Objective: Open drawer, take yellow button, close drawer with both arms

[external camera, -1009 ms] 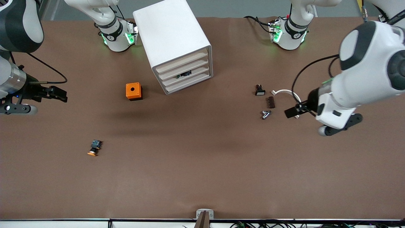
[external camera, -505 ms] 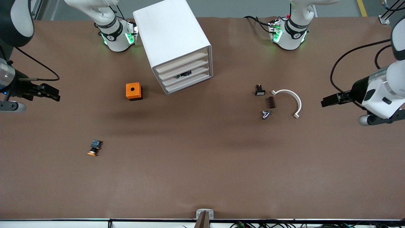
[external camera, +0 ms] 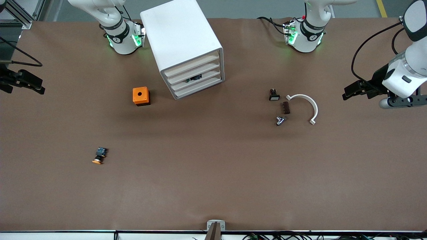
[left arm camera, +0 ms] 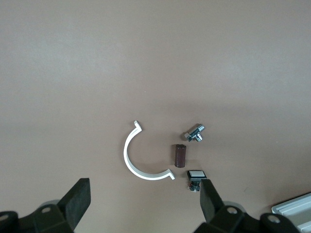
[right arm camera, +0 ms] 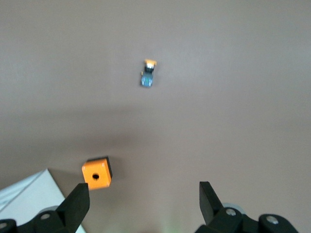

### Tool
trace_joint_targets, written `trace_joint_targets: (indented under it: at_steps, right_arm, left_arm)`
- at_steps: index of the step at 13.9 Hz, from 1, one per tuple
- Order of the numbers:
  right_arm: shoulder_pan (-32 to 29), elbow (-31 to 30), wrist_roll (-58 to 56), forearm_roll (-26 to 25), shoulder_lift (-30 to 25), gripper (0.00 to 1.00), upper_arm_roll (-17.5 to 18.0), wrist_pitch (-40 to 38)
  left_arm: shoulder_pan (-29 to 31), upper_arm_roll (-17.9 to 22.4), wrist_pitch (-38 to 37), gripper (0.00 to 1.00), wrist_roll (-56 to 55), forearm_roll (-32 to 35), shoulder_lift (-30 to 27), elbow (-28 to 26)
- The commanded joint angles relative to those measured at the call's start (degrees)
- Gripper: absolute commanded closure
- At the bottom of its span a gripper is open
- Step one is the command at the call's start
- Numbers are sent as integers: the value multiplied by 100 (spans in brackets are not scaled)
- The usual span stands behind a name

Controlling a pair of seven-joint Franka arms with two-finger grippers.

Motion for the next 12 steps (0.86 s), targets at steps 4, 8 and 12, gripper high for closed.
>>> trace_joint_targets:
  at_steps: [4, 8, 12]
  right_arm:
    - [-37, 79, 63, 80, -102, 0, 16, -576]
    - [-133, 61, 63, 352, -200, 0, -10, -383]
    - [-336, -263, 45, 494, -454, 0, -19, -207]
  left_arm:
    - [19, 35, 79, 1, 56, 102, -233, 478]
    - [-34, 18, -369, 1, 65, 355, 426, 1577]
    - [-52, -9, -431, 1, 47, 445, 787, 2054]
